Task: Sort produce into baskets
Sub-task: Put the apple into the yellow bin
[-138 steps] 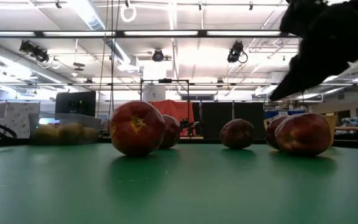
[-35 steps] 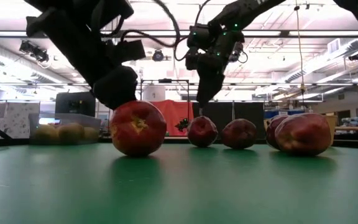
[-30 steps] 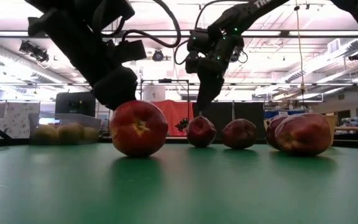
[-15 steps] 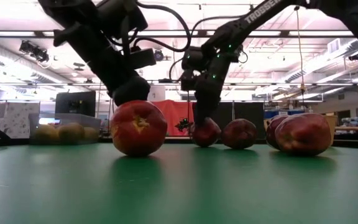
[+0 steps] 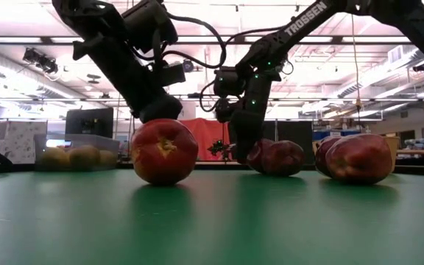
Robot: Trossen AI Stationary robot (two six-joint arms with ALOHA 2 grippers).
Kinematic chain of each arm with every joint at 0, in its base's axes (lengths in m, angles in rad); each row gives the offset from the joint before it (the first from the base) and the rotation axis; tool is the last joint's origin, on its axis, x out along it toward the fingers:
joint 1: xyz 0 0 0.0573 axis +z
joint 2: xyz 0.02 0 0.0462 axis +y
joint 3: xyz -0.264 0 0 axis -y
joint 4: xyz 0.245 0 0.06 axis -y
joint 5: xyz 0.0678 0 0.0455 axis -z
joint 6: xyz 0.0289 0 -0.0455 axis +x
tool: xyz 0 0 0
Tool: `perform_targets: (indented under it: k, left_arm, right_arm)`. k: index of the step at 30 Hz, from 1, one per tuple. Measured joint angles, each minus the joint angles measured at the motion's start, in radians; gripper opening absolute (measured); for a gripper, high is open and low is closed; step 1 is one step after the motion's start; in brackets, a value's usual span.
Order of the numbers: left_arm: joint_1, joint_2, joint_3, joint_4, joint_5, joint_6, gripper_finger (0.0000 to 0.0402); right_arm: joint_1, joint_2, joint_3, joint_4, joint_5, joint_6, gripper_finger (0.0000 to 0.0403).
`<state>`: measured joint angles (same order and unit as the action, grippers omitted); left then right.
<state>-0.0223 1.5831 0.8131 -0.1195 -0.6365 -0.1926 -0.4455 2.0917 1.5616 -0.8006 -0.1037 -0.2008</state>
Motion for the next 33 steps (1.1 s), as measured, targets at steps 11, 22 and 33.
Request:
perform_targets:
  k: [11,22,33]
  left_arm:
    - [-0.001,0.000,0.000,-0.002,0.000,-0.028,0.0391]
    - [-0.001,0.001,0.000,0.027,-0.006,-0.033,0.0391]
    - [-0.001,0.001,0.000,0.023,-0.006,-0.053,0.0391]
  right_arm:
    - [0.047,-0.115,0.053,-0.179,0.083,-0.211,0.0342]
    - [0.017,-0.131,0.019,-0.236,0.088,-0.304,0.0390]
    - [-0.012,-0.130,-0.106,-0.082,0.065,-0.290,0.0387]
